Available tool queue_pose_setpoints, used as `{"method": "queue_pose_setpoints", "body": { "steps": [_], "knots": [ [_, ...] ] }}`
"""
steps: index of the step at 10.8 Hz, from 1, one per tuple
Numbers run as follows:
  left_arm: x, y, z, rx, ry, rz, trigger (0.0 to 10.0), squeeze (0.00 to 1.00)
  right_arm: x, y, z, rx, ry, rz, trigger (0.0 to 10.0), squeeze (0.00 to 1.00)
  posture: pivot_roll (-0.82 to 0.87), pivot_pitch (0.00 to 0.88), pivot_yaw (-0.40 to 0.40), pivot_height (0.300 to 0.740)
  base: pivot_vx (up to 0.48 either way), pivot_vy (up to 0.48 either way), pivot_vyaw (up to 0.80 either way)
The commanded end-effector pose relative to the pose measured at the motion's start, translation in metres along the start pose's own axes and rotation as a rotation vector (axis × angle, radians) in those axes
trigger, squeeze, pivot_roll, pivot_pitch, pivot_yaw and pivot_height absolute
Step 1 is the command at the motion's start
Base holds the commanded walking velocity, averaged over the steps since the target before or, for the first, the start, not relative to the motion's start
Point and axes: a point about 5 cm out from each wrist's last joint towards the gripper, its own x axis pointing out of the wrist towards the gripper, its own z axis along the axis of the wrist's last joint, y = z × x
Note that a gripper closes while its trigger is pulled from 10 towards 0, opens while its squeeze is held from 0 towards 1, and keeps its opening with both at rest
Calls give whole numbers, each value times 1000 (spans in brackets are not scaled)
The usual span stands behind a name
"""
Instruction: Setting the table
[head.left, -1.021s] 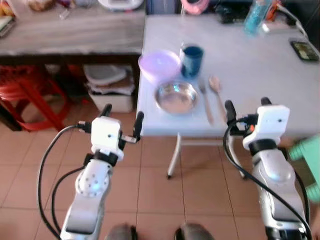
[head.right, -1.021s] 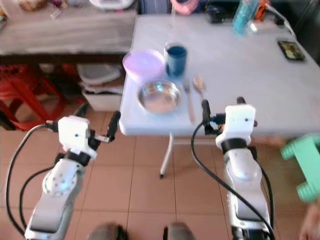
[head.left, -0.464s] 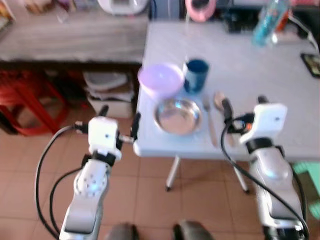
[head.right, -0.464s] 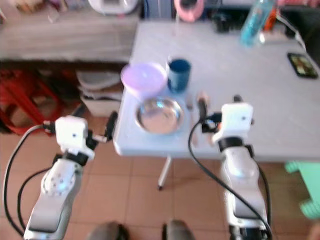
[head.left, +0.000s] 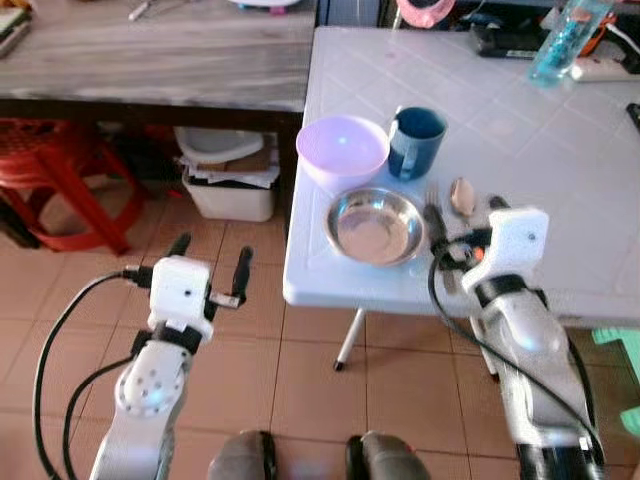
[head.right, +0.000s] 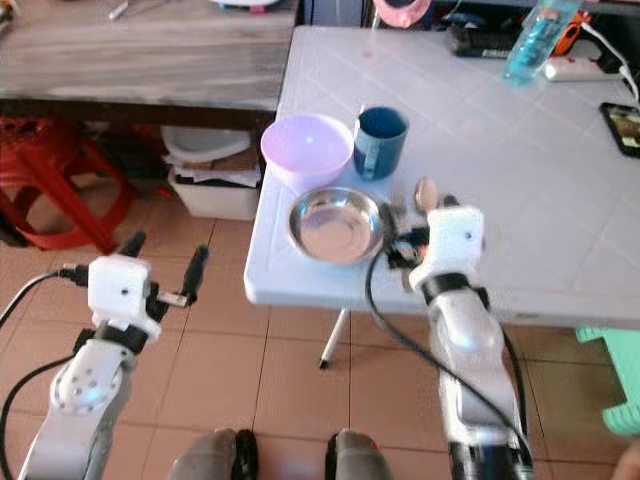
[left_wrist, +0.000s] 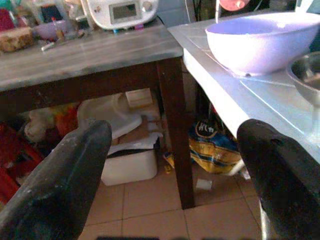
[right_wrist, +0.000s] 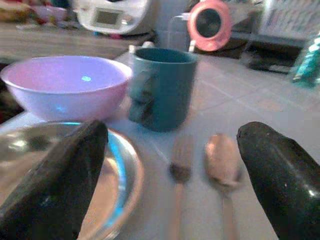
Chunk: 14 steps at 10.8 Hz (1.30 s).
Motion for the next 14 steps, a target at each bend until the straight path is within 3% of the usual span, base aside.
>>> {"method": "queue_pose_setpoints", "body": {
  "steps": [1,3,6,10,11,12,14],
  "knots": [
    [-3,-1,0,-11,8,-18,10000,0,3,0,-4,58,33,49,10000,0,-35,198,1,740,0,0,0],
    [-5,-5,2,-12,5,-44,10000,0,11,4,-9,184,91,122,10000,0,-31,215,2,740,0,0,0],
    [-8,-4,3,-7,7,-52,10000,0,10,1,-20,228,149,118,10000,0,-19,225,2,740,0,0,0],
    [-8,-5,6,5,3,-77,10000,0,12,15,-27,318,204,188,10000,0,-11,241,8,740,0,0,0],
    [-9,-5,6,6,5,-78,10000,0,11,16,-29,361,223,195,3961,0,-8,241,8,740,0,0,0],
    [-9,-6,6,7,6,-79,10000,0,10,19,-30,397,241,212,0,0,-8,241,6,740,0,0,0],
    [-10,-6,6,8,7,-82,10000,0,6,23,-32,451,282,239,0,0,-9,239,4,740,0,0,0]
  ]
}}
